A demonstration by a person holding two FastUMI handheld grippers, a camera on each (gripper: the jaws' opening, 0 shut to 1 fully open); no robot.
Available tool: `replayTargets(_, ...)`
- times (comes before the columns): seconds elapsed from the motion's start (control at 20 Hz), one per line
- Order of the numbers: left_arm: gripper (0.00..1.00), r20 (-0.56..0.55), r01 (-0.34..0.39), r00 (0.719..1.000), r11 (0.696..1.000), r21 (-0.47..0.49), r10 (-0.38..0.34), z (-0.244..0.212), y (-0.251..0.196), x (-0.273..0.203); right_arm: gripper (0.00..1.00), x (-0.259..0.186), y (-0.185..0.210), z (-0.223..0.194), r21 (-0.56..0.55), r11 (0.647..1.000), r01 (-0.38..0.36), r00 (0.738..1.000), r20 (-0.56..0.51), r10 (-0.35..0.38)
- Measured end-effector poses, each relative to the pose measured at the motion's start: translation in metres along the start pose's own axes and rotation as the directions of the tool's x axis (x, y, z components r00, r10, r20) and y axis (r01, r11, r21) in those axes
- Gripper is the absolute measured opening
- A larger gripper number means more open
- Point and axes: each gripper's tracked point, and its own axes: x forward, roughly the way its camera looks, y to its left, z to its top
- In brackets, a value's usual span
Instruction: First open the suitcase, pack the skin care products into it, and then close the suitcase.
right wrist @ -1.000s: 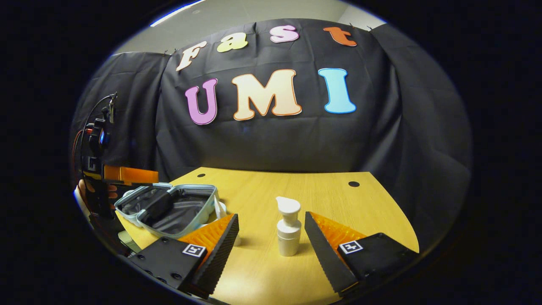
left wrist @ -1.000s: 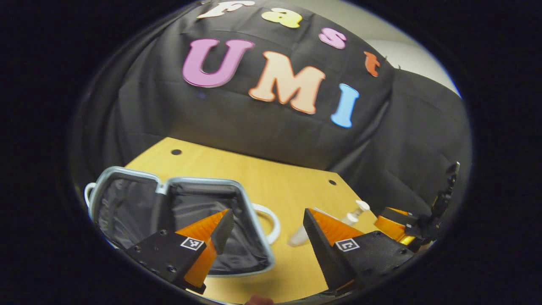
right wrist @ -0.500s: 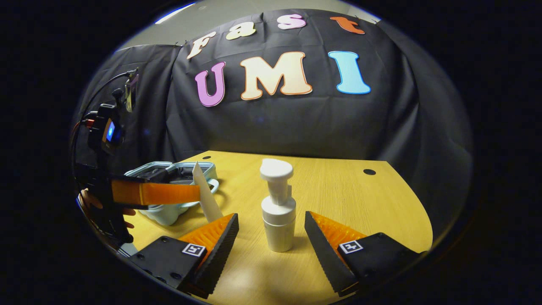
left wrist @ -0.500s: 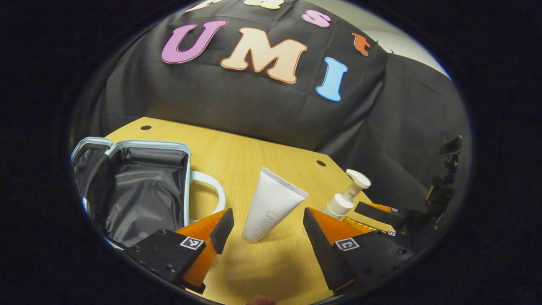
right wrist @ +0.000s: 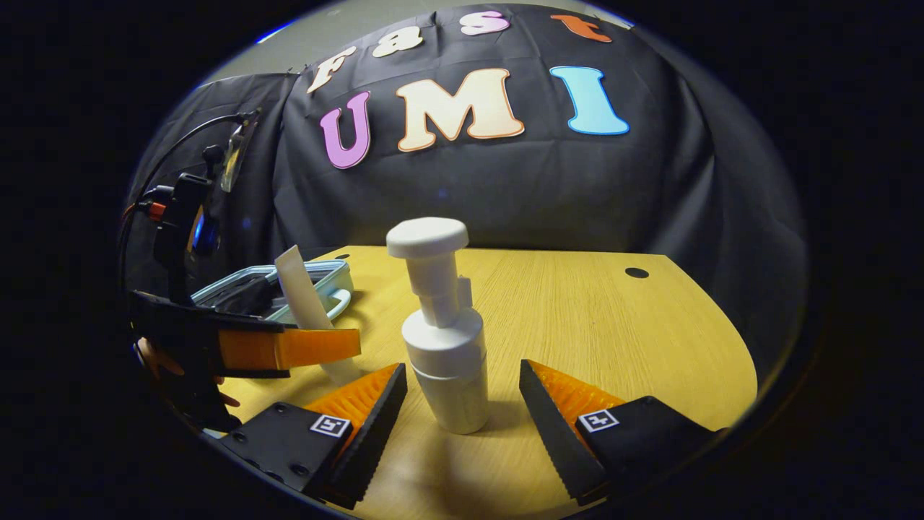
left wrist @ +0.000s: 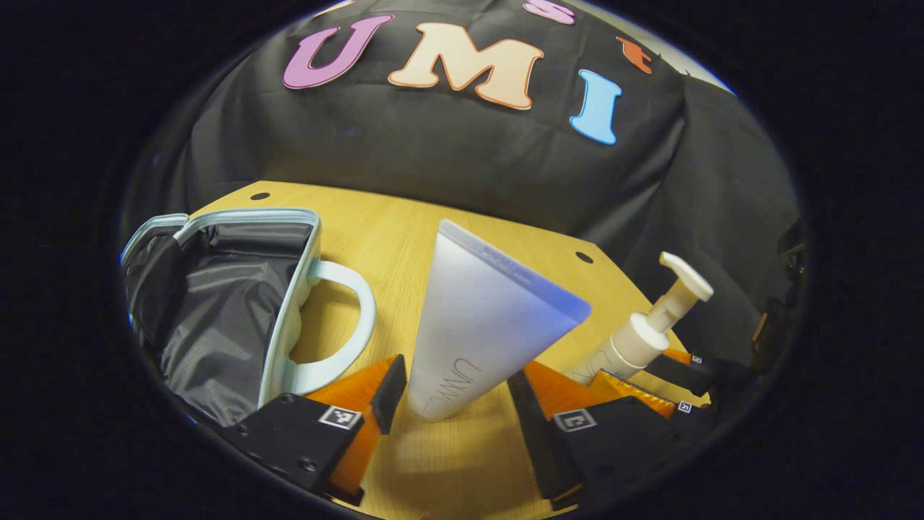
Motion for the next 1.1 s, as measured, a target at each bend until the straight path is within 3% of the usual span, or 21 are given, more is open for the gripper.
replayTargets(0.05, 0.74, -0.005, -0.002, 1.0, 1.0, -0.009, 0.002, -0.001, 0.0, 0.001, 0.98, 0.002, 0.0, 0.0, 0.004, 1.0, -0.002, 1.0, -0.001, 0.002)
replayTargets(0.1, 0.59, -0.011, -0.009, 1.0, 1.0, -0.012, 0.009, -0.002, 0.003, 0.004, 0.99, 0.004, 0.0, -0.002, 0.008, 1.0, -0.005, 1.0, -0.005, 0.005)
replayTargets(0.35, 0.39, -0.049, 0.021, 0.999, 1.0, -0.006, -0.022, -0.002, 0.002, 0.002, 0.96, 0.011, 0.002, -0.008, -0.023, 1.0, -0.006, 1.0, -0.022, 0.006)
replayTargets(0.4, 0.41, -0.048, 0.033, 0.998, 0.999, -0.005, -0.033, 0.001, 0.0, 0.0, 0.92, 0.012, 0.003, -0.007, -0.04, 0.999, -0.001, 1.0, -0.017, 0.0)
replayTargets(0.45, 0.41, -0.046, 0.043, 0.998, 0.999, -0.002, -0.043, 0.004, -0.003, -0.004, 0.8, 0.013, 0.001, -0.005, -0.064, 0.998, 0.011, 1.0, -0.006, -0.011)
replayTargets(0.65, 0.44, -0.028, 0.068, 0.997, 0.998, 0.004, -0.068, 0.027, -0.006, -0.032, 0.62, 0.016, 0.009, -0.004, -0.108, 0.994, 0.018, 1.0, 0.007, -0.017)
replayTargets(0.9, 0.39, -0.047, 0.11, 0.993, 0.993, -0.045, -0.112, 0.07, 0.009, -0.083, 0.59, 0.007, 0.021, 0.012, -0.082, 0.997, 0.01, 1.0, -0.009, -0.01)
replayTargets(0.95, 0.41, -0.039, 0.119, 0.992, 0.992, -0.052, -0.121, 0.081, 0.018, -0.092, 0.59, 0.003, 0.024, 0.02, -0.08, 0.997, 0.007, 1.0, -0.007, -0.008)
replayTargets(1.1, 0.44, -0.048, 0.07, 0.996, 0.997, -0.018, -0.071, 0.109, 0.064, -0.118, 0.59, -0.006, 0.041, 0.046, -0.071, 0.998, 0.0, 1.0, -0.005, 0.0)
